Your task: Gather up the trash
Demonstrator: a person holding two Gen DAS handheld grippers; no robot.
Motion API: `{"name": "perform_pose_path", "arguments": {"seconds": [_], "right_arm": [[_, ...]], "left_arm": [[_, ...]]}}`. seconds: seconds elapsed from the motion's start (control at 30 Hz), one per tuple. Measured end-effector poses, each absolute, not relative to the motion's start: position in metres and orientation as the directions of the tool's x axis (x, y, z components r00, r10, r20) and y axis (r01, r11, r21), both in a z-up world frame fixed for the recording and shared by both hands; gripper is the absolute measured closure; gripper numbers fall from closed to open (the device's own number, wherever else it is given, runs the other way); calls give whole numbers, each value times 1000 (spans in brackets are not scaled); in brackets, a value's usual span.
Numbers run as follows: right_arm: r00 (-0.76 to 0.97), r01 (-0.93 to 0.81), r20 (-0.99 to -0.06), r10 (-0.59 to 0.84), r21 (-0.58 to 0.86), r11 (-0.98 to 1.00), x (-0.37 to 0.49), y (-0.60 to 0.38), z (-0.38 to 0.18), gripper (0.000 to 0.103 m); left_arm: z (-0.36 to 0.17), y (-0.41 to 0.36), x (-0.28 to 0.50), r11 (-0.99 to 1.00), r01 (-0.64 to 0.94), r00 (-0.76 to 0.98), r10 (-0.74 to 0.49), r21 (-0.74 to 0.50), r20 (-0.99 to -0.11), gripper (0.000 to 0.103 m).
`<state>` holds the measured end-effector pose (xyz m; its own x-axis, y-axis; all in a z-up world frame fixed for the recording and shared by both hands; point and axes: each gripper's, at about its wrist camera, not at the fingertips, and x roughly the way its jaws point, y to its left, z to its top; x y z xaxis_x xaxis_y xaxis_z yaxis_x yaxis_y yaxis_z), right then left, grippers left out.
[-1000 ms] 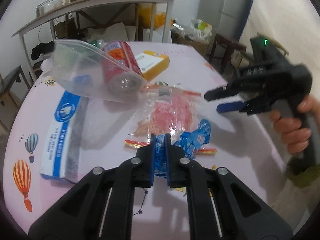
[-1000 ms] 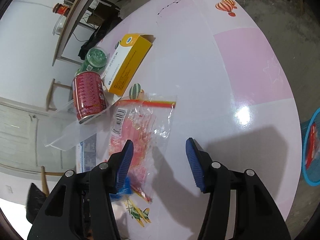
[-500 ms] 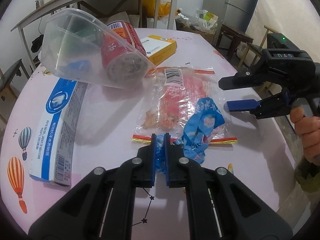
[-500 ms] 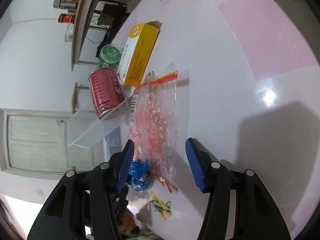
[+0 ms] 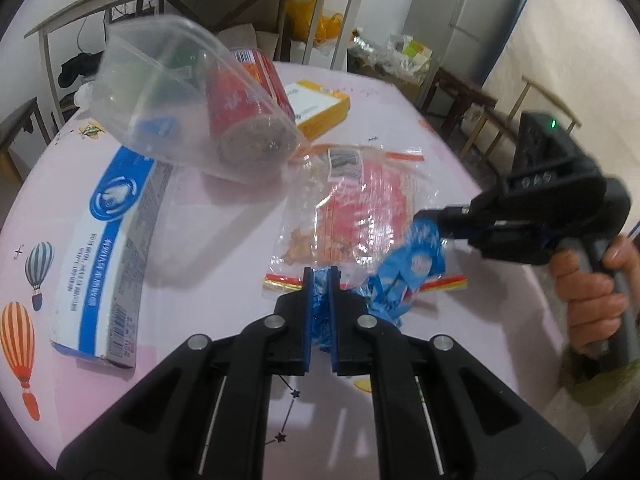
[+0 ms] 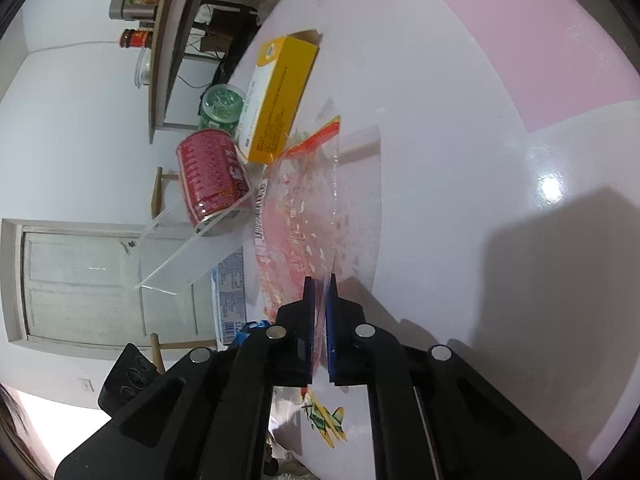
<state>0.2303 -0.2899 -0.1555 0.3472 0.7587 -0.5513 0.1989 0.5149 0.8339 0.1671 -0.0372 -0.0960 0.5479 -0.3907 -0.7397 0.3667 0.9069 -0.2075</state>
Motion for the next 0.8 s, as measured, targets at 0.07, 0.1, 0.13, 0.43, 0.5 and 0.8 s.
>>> {"name": "perform_pose_path", "arguments": {"seconds": [0.07, 0.1, 0.13, 0.43, 0.5, 0.8], "right_arm": [[362, 185, -548, 754, 835, 518, 227, -292, -150, 99], [372, 177, -545, 751, 836, 519, 224, -294, -146, 99], [379, 170, -542, 750, 838, 519, 221, -296, -142, 100], [483, 144, -536, 692, 828, 542, 183, -331, -103, 100], [516, 153, -541, 664, 821, 550, 171, -344, -94, 100], [676, 192, -502, 540, 827, 529, 106, -411, -72, 100]], "left_arm": [[-88, -33, 163, 901, 370, 564, -412, -227, -715, 98], [-84, -31, 160, 897, 372, 570, -424, -238, -704, 98], [-78, -28, 157, 890, 376, 577, -444, -259, -686, 98], [-36, -17, 142, 841, 419, 614, -541, -343, -575, 98], [-29, -19, 140, 830, 430, 611, -558, -355, -562, 98], [-5, -57, 139, 773, 512, 551, -631, -376, -547, 98]]}}
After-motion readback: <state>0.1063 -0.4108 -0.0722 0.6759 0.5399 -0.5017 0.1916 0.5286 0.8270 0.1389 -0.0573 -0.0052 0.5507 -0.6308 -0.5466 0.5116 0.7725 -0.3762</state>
